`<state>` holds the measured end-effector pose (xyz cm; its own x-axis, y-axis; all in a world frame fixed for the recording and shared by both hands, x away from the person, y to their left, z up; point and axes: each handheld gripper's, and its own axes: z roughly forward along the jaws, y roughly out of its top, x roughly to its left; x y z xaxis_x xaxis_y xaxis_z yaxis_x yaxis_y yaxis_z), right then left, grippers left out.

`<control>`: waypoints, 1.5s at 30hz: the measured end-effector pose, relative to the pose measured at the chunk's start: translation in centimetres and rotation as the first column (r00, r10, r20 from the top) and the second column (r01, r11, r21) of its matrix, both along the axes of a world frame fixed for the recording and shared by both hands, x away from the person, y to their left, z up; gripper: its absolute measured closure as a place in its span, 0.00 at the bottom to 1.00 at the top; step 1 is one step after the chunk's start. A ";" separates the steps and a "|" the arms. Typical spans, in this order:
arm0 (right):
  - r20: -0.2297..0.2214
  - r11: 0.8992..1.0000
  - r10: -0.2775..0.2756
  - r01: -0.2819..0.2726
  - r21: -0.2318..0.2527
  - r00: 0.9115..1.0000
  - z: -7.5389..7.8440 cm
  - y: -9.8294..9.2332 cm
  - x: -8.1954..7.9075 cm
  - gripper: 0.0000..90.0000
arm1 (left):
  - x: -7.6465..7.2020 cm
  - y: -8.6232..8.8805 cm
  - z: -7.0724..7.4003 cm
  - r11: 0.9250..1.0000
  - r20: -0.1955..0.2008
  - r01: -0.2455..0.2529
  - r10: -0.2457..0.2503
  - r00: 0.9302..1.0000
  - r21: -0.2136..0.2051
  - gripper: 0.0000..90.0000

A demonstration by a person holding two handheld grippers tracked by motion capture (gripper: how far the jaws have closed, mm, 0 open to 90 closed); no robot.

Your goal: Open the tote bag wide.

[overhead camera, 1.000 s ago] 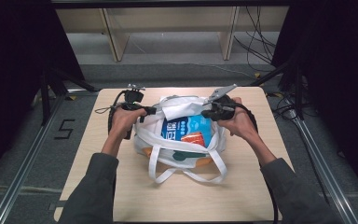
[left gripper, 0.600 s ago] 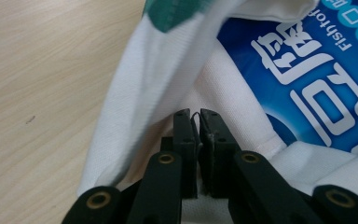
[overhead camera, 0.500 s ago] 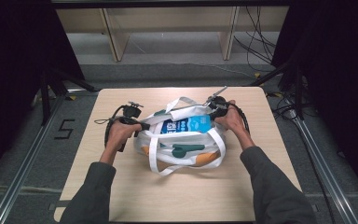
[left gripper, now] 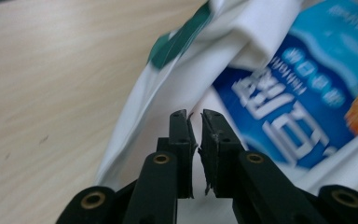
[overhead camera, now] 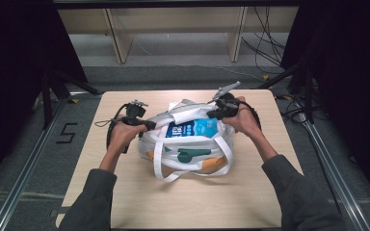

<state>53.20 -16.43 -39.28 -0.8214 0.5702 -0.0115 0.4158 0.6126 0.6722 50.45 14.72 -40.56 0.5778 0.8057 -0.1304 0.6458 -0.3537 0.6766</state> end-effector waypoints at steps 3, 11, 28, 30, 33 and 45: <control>-0.041 0.991 0.136 -0.136 -0.001 0.990 -0.8 2.1 -3.0 1.00 | 1.8 -2.2 -0.5 0.999 -0.058 0.015 -0.012 0.998 0.048 0.89; -0.154 0.941 0.309 -0.325 -0.091 0.938 -4.8 3.5 -7.9 1.00 | 6.3 -2.9 -3.0 0.979 -0.130 -0.075 0.101 0.986 0.188 0.99; 0.077 0.997 0.079 -0.080 0.010 0.994 0.3 1.8 -1.8 1.00 | 0.2 1.4 -0.6 0.999 -0.074 0.028 -0.025 0.997 0.035 0.85; 0.060 0.998 0.050 -0.049 -0.027 0.997 -0.6 3.0 0.4 1.00 | -0.3 1.0 -1.2 0.998 -0.084 0.055 -0.053 0.995 0.014 0.85; 0.019 0.991 -0.018 0.020 -0.134 1.000 -2.6 4.4 4.2 1.00 | -0.8 0.2 -1.6 0.997 -0.076 0.079 -0.080 0.994 -0.013 0.85; -0.033 0.966 -0.115 0.104 -0.236 0.993 -5.3 4.2 7.3 1.00 | -4.3 -0.4 -2.3 0.968 -0.102 0.211 -0.198 0.975 0.134 0.85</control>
<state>60.49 -12.20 -44.62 -0.7571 0.6424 -0.1188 0.5159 0.6994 0.4947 46.14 14.32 -42.90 0.7238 0.6855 -0.0794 0.6037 -0.5733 0.5539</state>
